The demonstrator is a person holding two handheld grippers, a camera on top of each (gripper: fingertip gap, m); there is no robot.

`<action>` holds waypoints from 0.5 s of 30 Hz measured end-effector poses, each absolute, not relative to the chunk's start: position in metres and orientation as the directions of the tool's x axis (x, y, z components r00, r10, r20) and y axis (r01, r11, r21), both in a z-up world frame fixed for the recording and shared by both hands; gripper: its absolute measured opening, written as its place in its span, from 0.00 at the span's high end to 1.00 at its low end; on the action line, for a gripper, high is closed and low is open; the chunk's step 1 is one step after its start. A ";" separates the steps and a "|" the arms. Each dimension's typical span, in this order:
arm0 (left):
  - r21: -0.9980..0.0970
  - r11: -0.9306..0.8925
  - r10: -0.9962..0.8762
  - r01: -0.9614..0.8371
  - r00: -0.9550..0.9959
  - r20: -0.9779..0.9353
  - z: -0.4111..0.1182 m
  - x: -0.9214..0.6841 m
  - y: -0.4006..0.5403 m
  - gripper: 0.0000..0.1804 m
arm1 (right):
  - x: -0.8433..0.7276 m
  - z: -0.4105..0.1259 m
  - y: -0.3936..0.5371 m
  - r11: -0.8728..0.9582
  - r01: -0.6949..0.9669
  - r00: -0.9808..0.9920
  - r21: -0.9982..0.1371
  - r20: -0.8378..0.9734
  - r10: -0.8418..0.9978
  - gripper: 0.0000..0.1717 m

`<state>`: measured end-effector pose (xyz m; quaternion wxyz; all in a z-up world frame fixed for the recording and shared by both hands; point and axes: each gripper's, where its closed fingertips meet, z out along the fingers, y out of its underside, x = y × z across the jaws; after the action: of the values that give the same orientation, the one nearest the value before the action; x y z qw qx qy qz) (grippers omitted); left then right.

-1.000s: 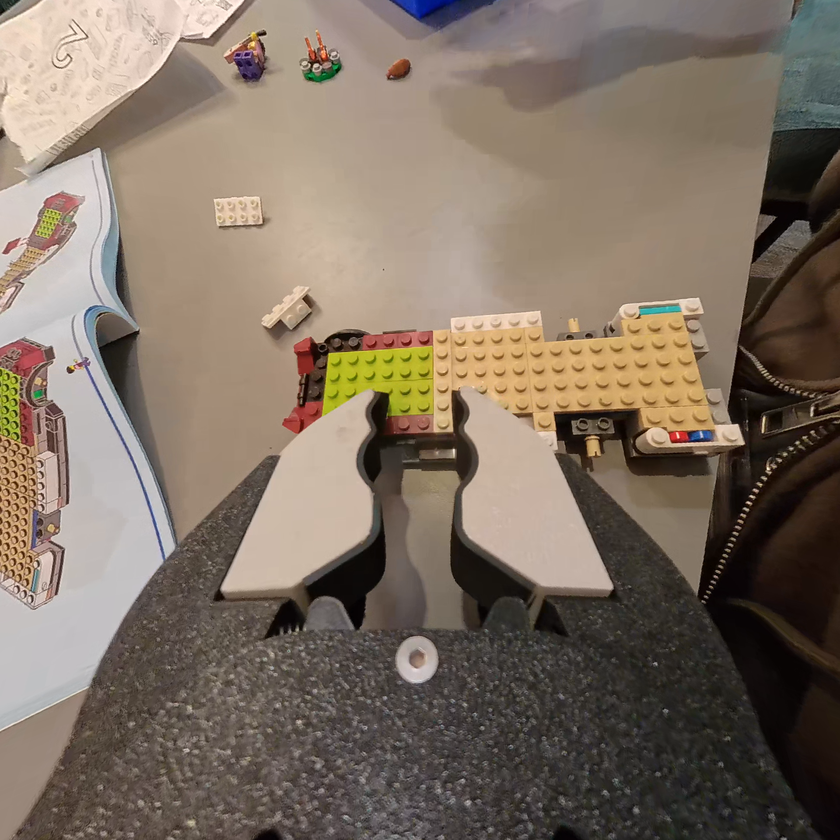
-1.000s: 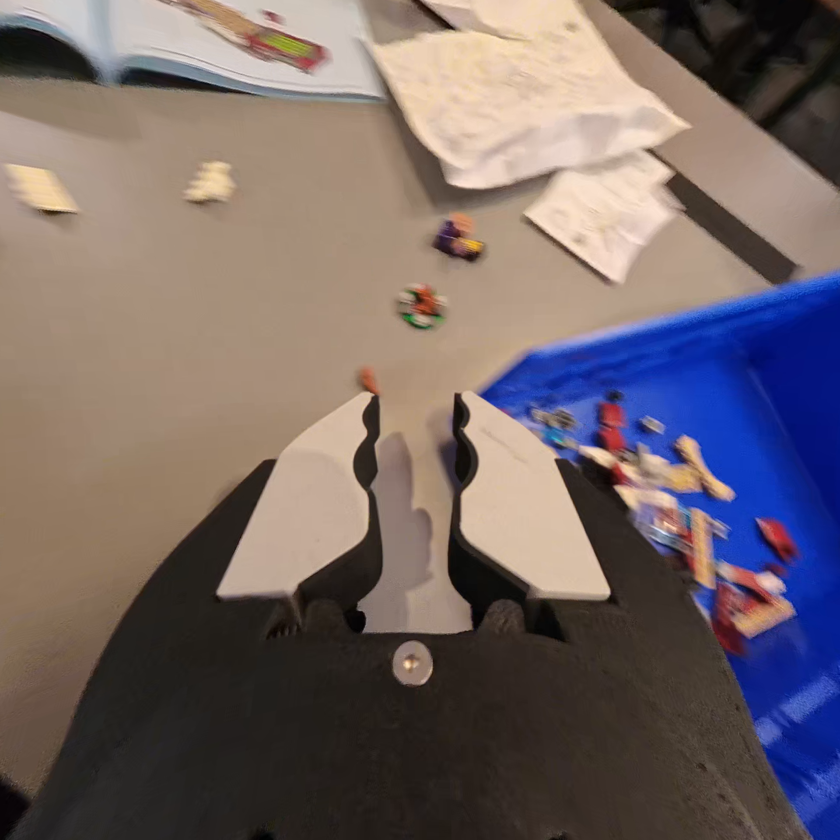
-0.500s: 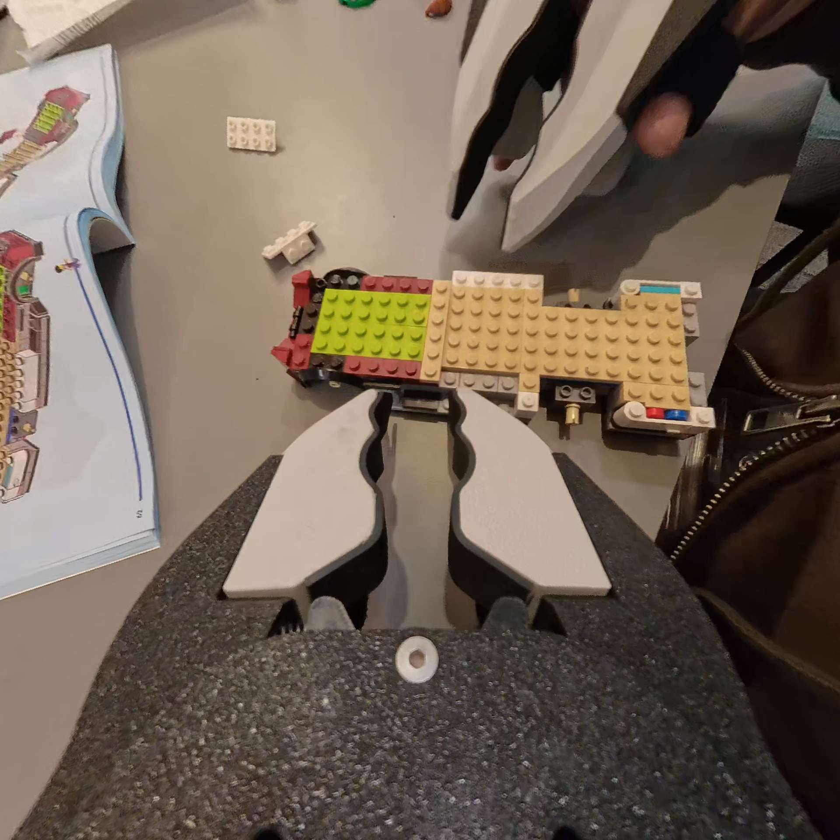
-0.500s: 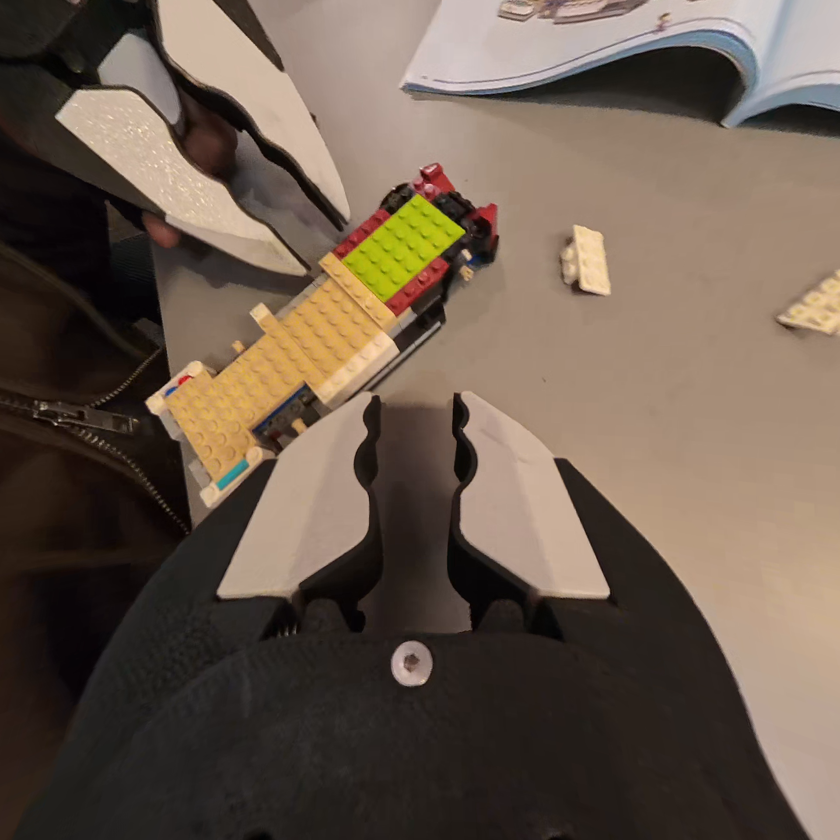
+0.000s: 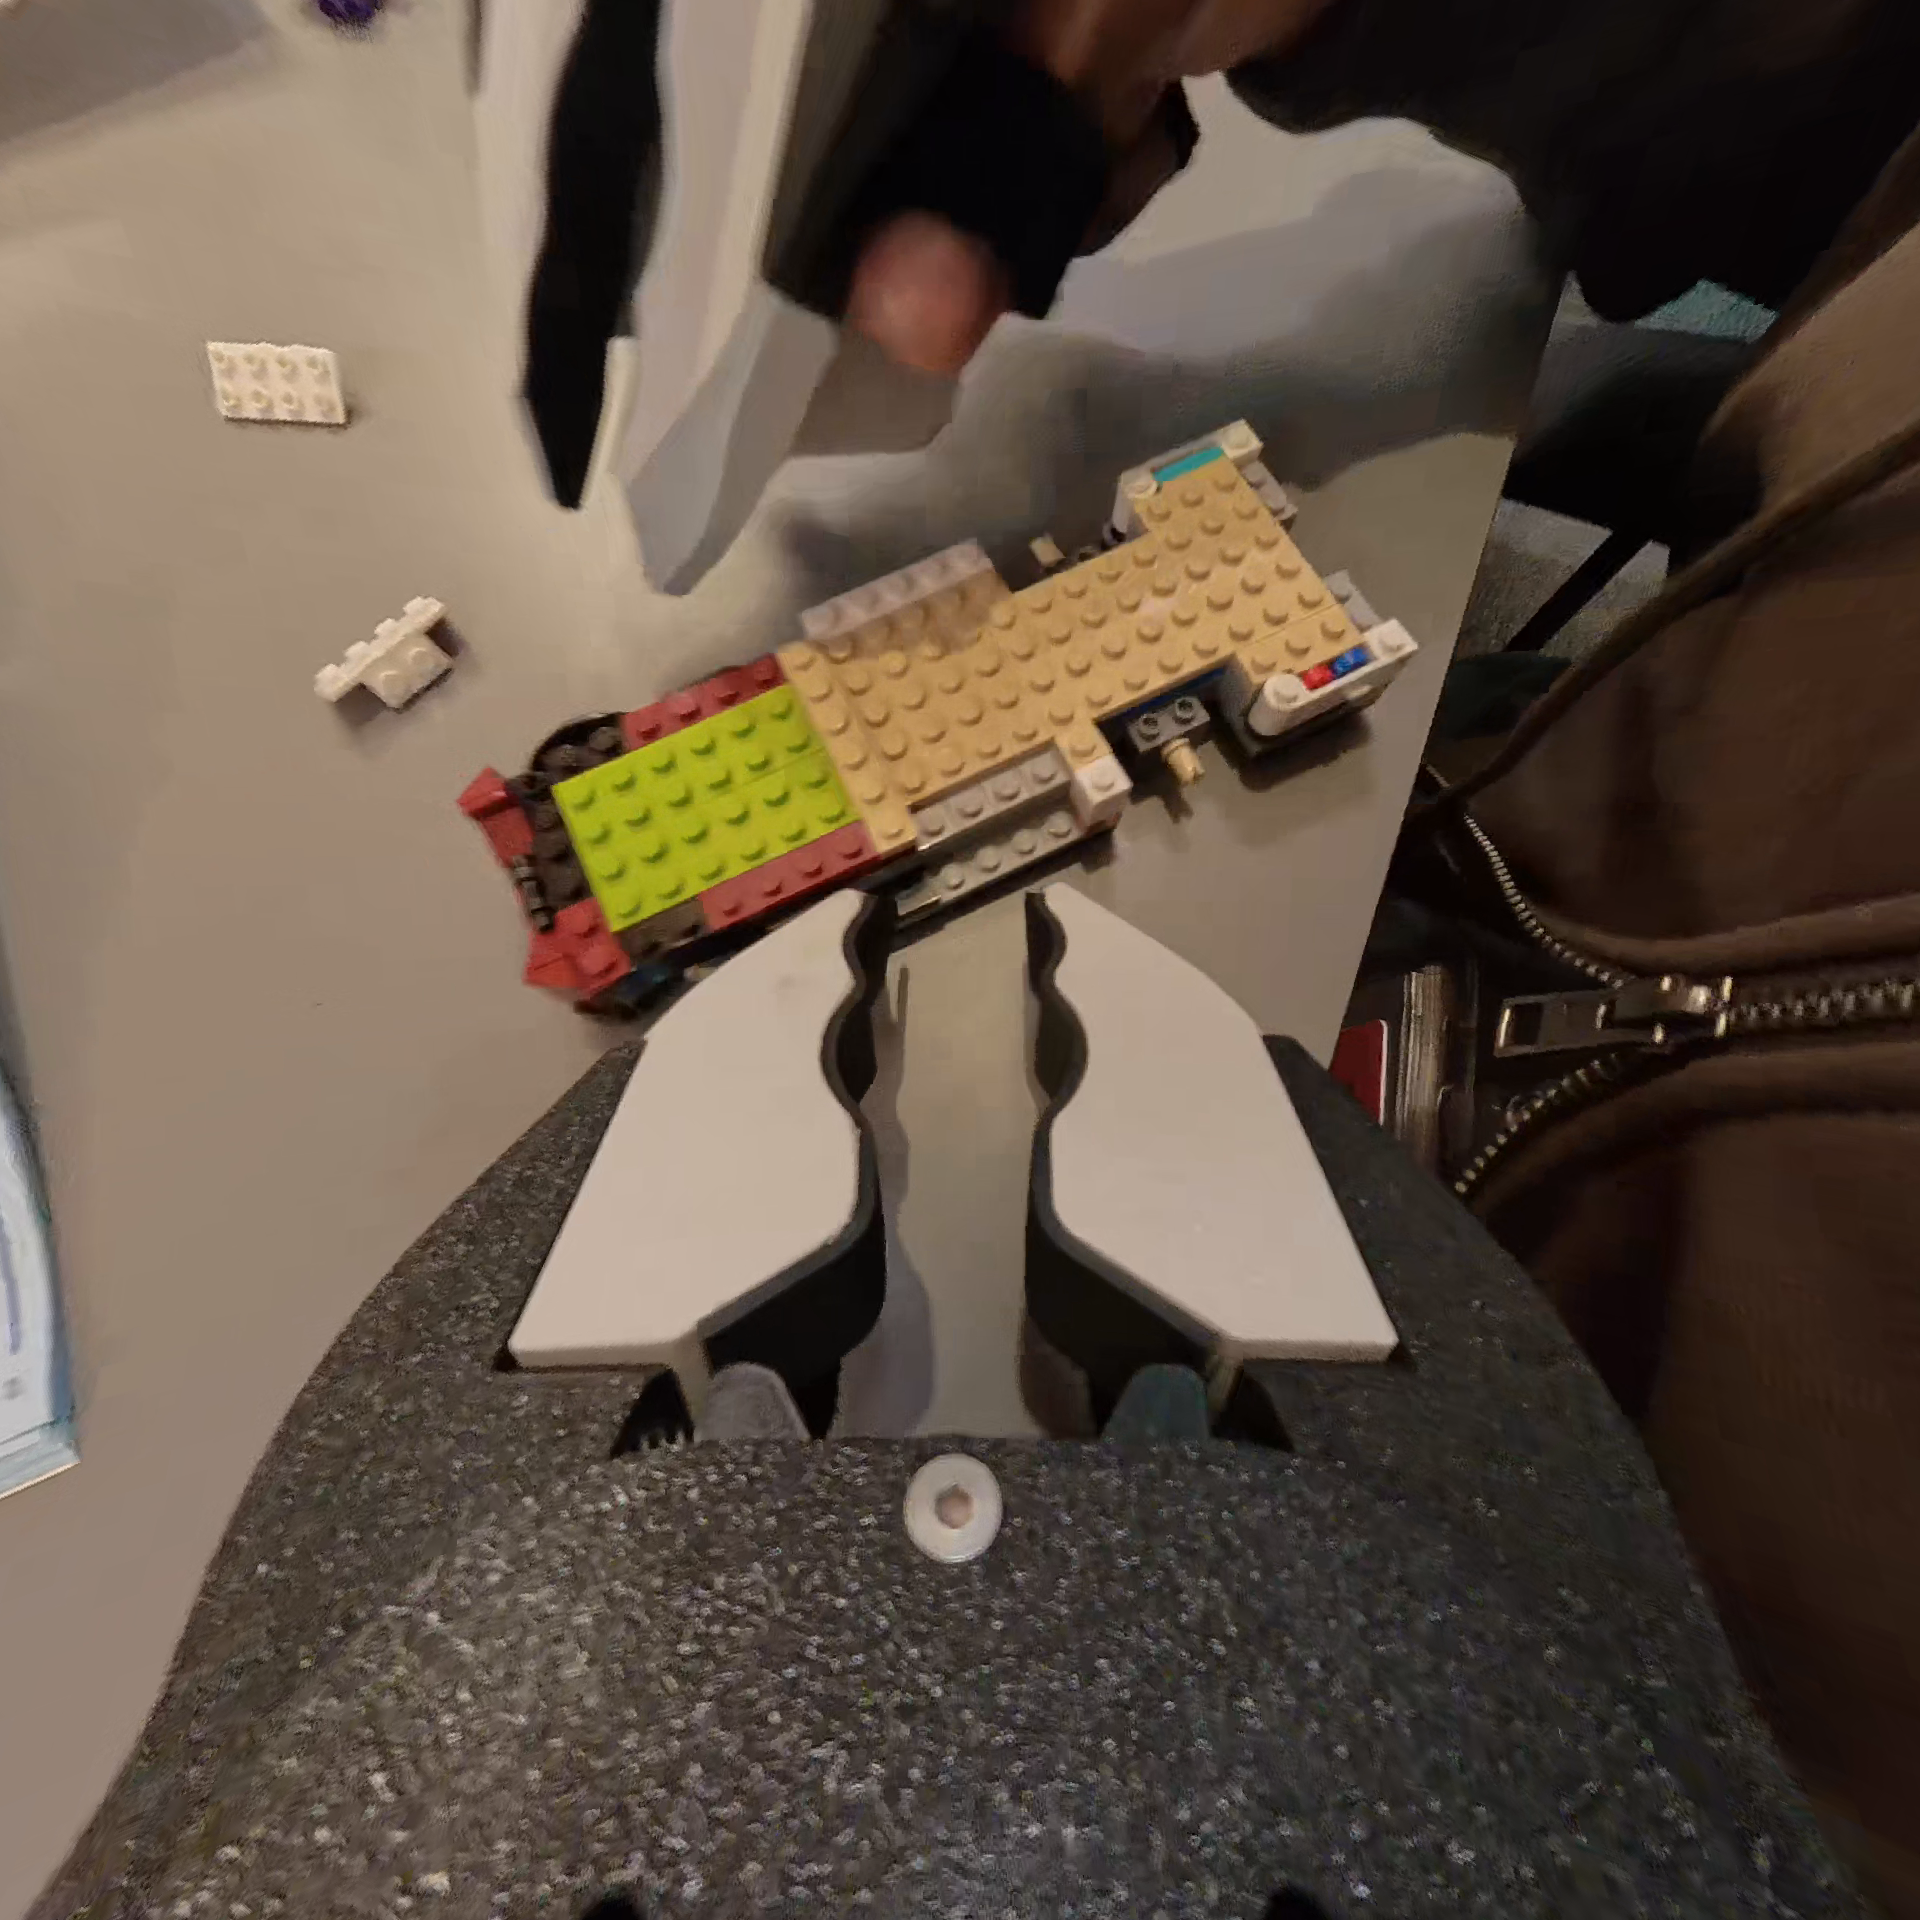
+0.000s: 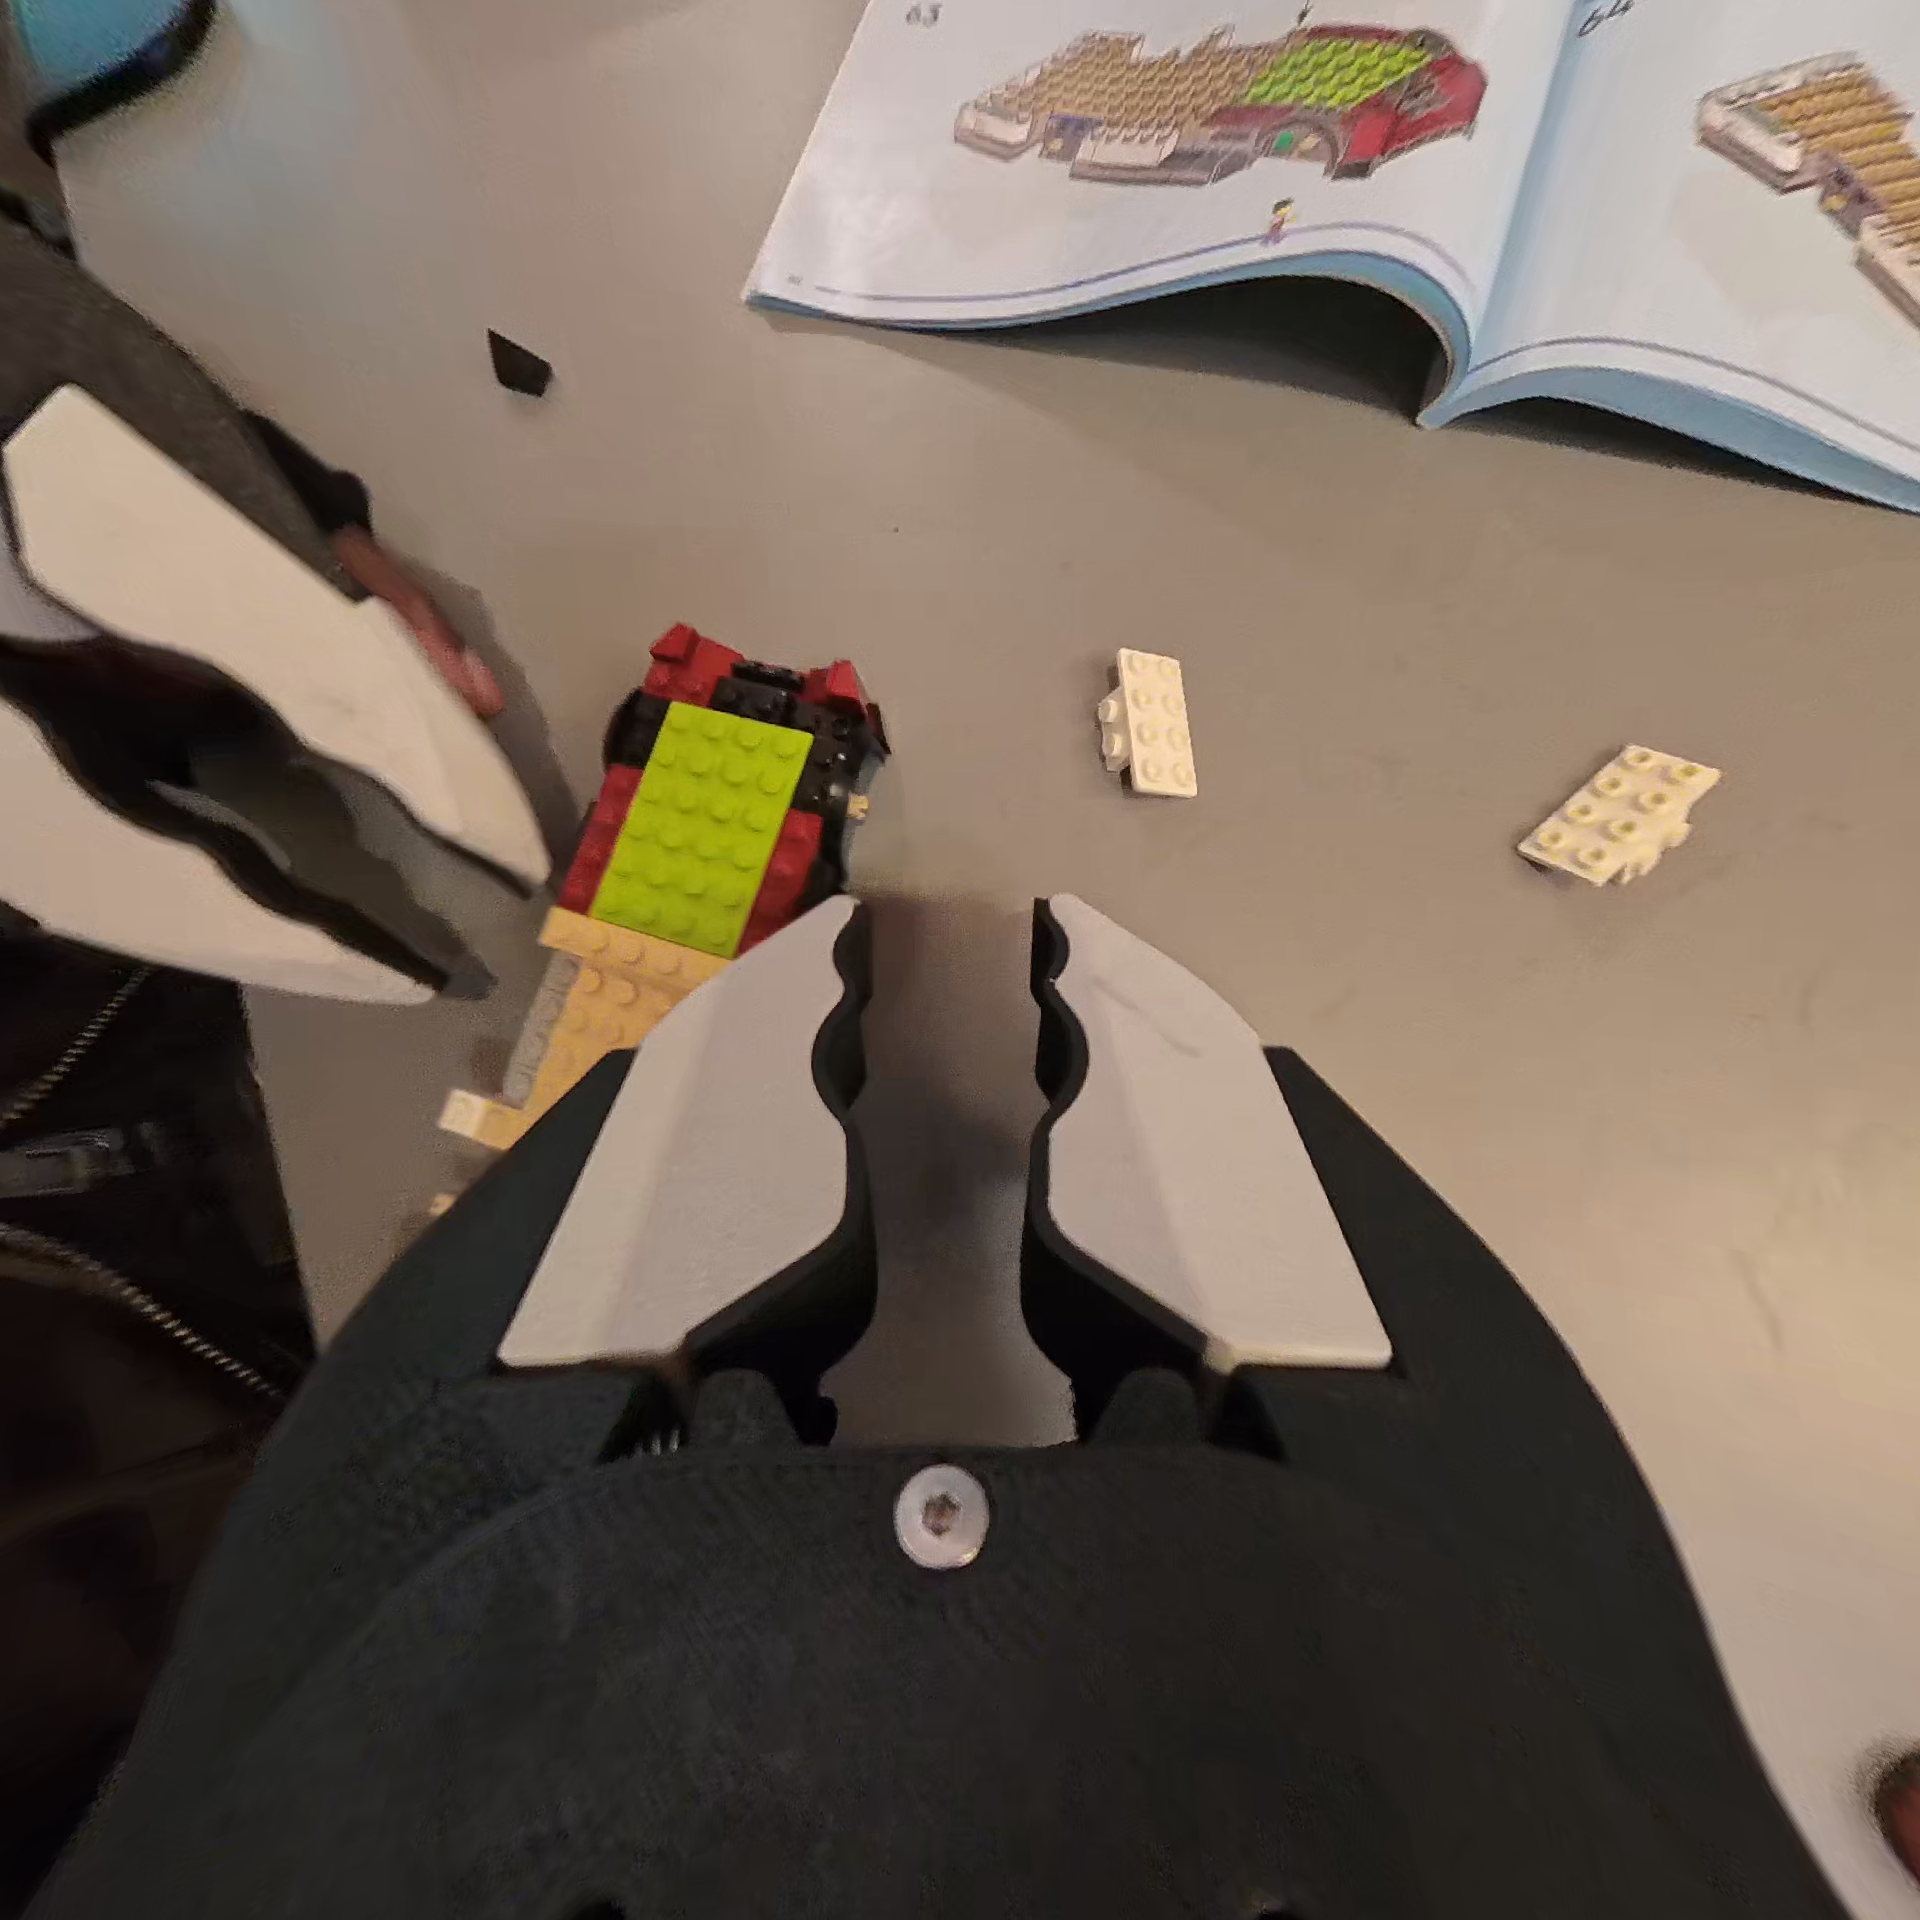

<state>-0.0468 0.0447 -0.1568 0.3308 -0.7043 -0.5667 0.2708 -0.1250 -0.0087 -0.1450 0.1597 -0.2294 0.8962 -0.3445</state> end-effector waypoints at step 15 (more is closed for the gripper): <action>-0.662 -0.549 0.773 0.510 0.612 -0.169 -0.163 -0.076 0.003 0.60 | -0.089 -0.150 0.034 0.668 -0.366 -0.803 -0.648 -0.144 -0.579 0.80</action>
<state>-0.0760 0.0029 -0.1631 0.2886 -0.8500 -0.3774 0.2275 -0.0886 0.0343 -0.1502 0.1716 -0.2632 0.8970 -0.3108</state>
